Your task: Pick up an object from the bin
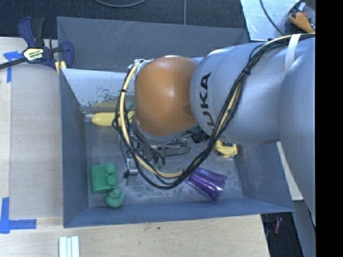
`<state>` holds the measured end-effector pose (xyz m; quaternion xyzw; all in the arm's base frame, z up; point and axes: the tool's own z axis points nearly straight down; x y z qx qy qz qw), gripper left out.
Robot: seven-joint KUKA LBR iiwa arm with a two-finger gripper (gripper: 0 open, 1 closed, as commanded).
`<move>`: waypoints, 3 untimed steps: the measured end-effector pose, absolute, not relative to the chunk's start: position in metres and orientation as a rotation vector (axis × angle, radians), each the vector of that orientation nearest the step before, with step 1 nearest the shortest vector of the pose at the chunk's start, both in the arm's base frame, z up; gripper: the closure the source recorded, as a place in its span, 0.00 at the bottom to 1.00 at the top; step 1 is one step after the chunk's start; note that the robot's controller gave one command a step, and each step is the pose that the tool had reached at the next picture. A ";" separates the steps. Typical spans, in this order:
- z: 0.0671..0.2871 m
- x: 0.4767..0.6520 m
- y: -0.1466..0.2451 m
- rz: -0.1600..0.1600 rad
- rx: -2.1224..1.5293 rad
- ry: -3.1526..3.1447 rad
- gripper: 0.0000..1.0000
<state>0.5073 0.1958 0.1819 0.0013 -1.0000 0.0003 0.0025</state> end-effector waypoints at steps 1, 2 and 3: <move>0.185 0.509 0.195 -0.002 -0.004 -3.144 0.00; 0.090 0.507 0.232 -0.004 -0.527 -3.099 0.00; 0.115 0.498 0.237 -0.003 0.326 -3.134 0.00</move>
Offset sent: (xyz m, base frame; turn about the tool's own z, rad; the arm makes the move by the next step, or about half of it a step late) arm -0.0022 0.0423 -0.1119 0.3990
